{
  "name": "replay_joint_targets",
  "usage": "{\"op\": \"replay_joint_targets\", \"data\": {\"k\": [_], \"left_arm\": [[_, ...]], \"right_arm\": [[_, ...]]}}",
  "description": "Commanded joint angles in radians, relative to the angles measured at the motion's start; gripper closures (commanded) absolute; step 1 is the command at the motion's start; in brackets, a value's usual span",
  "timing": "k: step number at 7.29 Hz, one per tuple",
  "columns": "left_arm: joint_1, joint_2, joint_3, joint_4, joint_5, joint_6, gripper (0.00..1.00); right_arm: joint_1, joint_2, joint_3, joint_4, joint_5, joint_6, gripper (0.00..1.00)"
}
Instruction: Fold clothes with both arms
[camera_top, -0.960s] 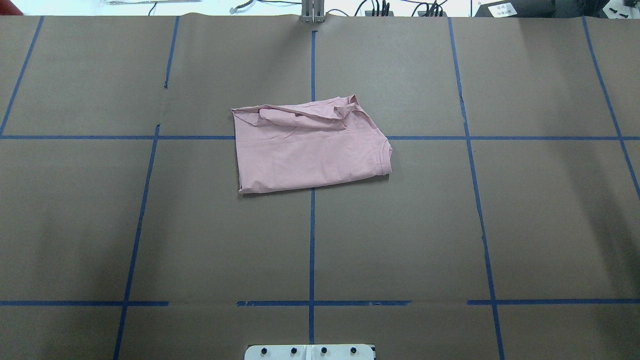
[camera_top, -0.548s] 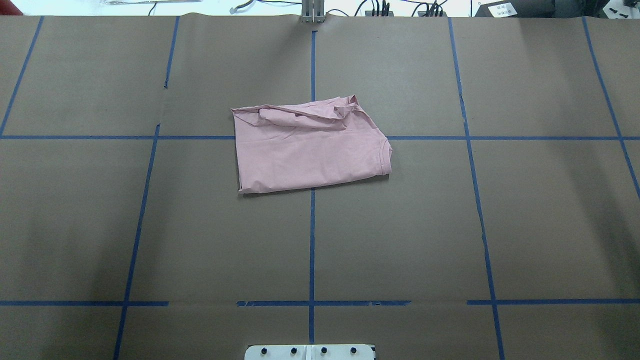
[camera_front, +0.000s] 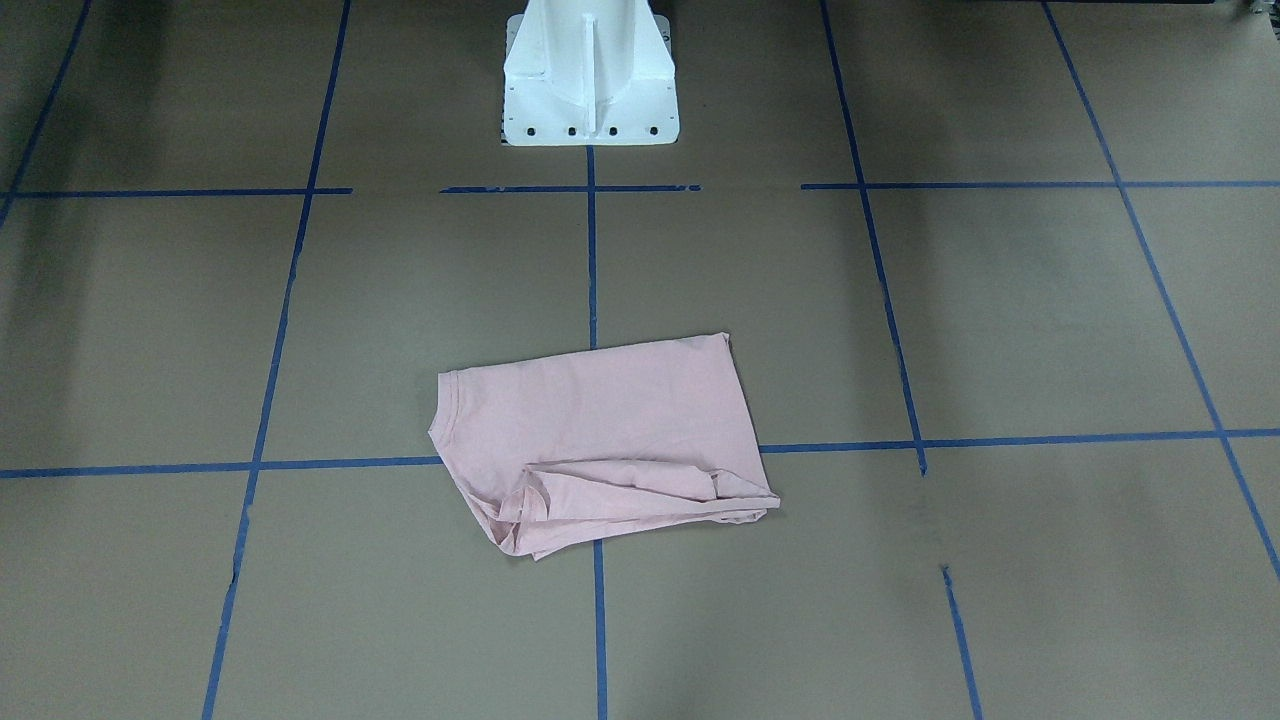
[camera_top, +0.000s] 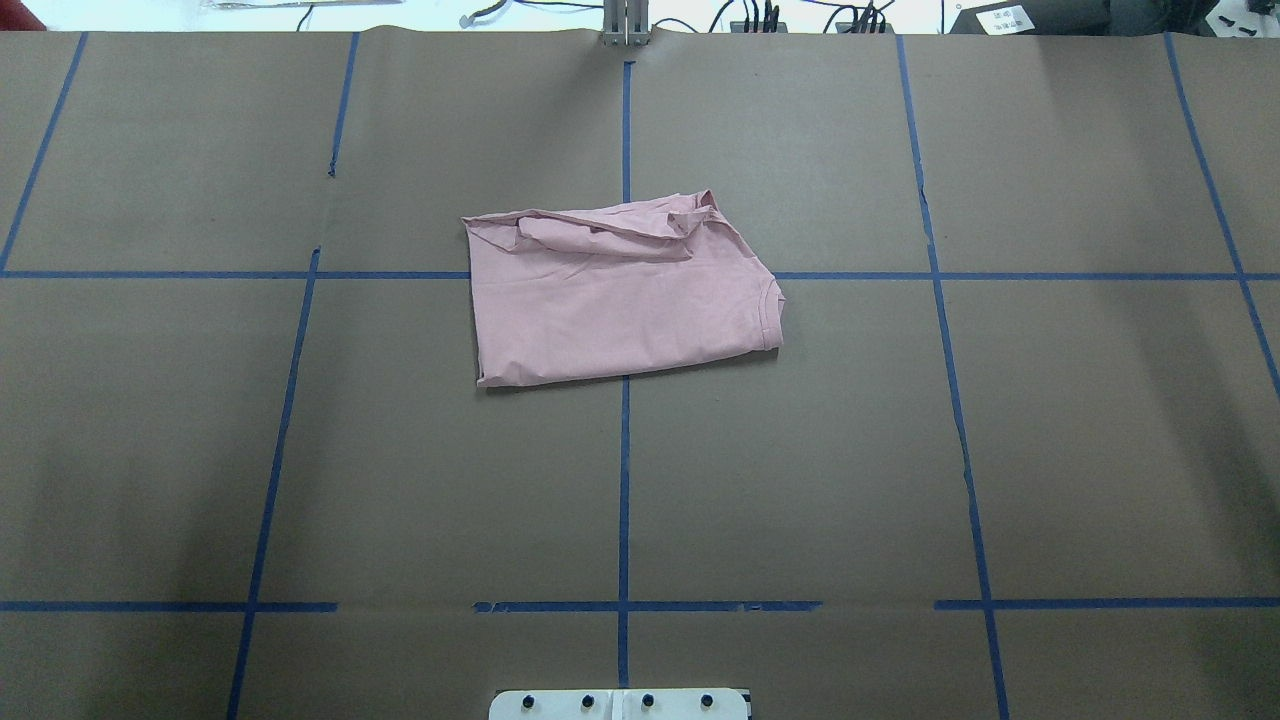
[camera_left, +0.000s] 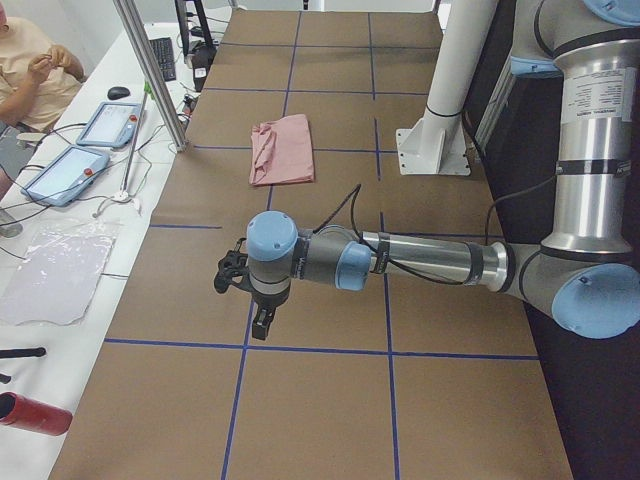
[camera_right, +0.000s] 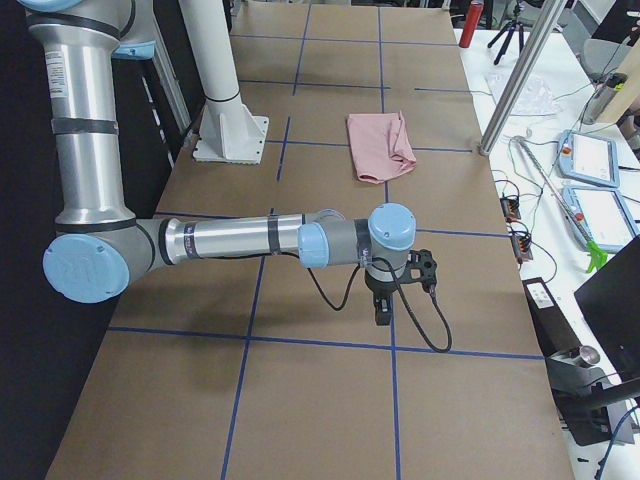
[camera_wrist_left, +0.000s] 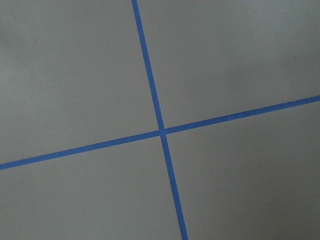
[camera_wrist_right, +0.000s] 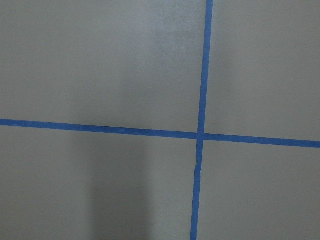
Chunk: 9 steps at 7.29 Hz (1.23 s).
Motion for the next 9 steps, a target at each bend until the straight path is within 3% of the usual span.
{"op": "replay_joint_targets", "data": {"k": [1, 4, 7, 9], "left_arm": [[0.0, 0.014, 0.029, 0.029, 0.005, -0.003, 0.0], [0.003, -0.007, 0.032, 0.036, 0.006, -0.005, 0.0], [0.003, -0.022, 0.014, 0.169, 0.008, -0.005, 0.0], [0.003, -0.018, 0.011, 0.172, 0.003, -0.005, 0.0]], "right_arm": [[-0.005, 0.002, -0.005, 0.0, -0.004, 0.0, 0.0], [-0.011, 0.005, -0.006, -0.001, -0.004, 0.0, 0.0], [-0.011, 0.0, -0.011, -0.004, -0.002, 0.0, 0.0], [-0.009, -0.005, -0.008, -0.009, 0.008, 0.0, 0.0]]}}
